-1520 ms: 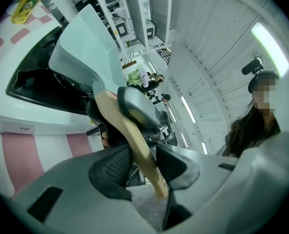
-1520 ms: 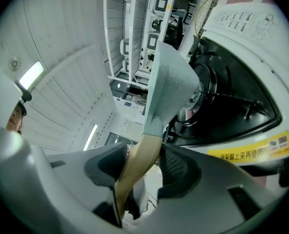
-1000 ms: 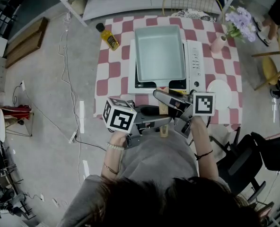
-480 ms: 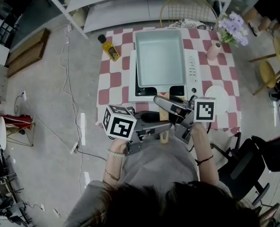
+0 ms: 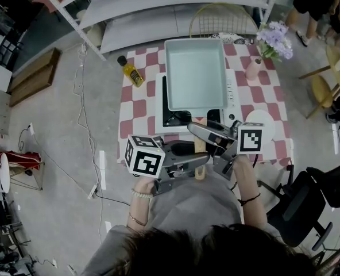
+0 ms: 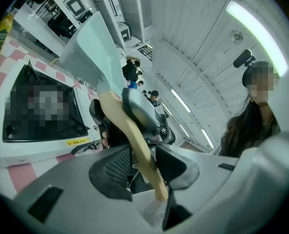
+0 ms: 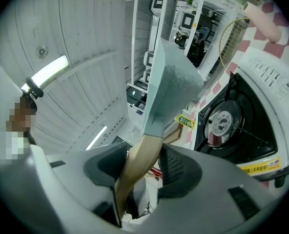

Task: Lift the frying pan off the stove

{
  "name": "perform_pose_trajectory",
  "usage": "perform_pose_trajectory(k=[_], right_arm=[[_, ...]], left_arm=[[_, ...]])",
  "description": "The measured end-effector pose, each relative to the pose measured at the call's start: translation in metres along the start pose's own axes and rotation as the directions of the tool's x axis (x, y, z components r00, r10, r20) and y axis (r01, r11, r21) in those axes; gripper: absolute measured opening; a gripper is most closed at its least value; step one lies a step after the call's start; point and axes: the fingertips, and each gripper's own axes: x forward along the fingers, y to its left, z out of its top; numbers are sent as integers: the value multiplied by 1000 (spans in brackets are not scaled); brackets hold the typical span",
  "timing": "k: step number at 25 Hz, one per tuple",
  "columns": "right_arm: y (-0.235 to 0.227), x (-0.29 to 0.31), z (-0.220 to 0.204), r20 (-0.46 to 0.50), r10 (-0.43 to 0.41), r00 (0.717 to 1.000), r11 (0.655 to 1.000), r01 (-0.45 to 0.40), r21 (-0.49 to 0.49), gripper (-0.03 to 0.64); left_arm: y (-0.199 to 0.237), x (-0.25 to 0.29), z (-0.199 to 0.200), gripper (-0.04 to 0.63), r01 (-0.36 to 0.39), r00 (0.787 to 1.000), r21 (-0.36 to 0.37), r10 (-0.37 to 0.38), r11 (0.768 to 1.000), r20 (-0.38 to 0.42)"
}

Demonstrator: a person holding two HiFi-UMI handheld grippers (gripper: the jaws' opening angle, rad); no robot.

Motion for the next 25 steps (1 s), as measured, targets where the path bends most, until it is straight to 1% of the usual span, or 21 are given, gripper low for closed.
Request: perform_pose_trajectory(k=[25], right_arm=[[32, -25, 33, 54, 21, 998, 994, -15, -110, 215]], left_arm=[[-32, 19, 24, 169, 26, 1000, 118, -27, 993, 5]])
